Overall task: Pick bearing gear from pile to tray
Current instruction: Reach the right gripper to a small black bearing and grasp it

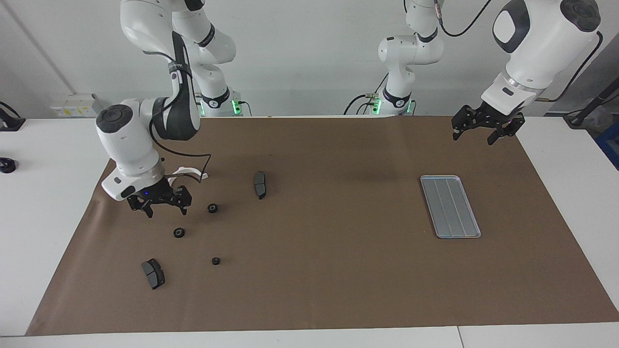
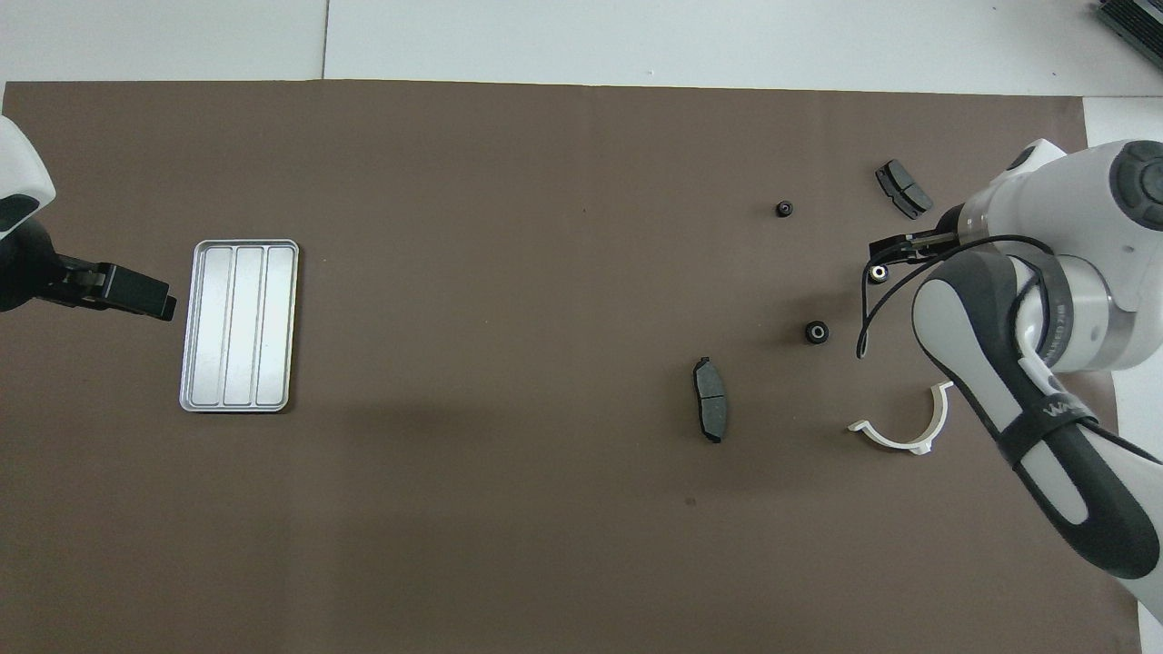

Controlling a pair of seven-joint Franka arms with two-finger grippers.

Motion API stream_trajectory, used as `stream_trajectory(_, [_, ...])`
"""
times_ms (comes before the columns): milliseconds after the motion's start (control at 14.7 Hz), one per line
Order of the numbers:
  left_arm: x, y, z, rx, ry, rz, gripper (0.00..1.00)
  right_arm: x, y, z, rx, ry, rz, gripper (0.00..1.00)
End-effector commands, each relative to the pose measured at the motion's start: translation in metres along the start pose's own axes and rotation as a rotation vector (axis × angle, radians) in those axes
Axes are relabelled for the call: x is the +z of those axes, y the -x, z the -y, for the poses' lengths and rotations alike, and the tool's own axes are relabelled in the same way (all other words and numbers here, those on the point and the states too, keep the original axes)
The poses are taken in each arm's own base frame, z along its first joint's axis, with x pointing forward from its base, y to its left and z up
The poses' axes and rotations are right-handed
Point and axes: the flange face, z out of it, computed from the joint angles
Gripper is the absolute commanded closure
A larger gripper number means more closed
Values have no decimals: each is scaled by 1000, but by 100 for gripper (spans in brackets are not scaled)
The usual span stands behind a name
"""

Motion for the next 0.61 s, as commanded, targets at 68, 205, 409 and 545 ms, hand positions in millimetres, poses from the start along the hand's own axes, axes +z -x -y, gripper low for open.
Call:
stream_trajectory(68, [-2, 9, 3, 1, -17, -5, 0, 38, 11, -6, -67, -11, 1, 0])
stream_trajectory(205, [-2, 9, 3, 1, -17, -5, 0, 58, 15, -11, -56, -10, -12, 0])
stream_trajectory(409, [-2, 9, 3, 1, -17, -5, 0, 75, 16, -16, -48, -9, -9, 0])
stream_trajectory(545, [-2, 9, 3, 1, -17, -5, 0, 84, 16, -17, -56, -11, -8, 3])
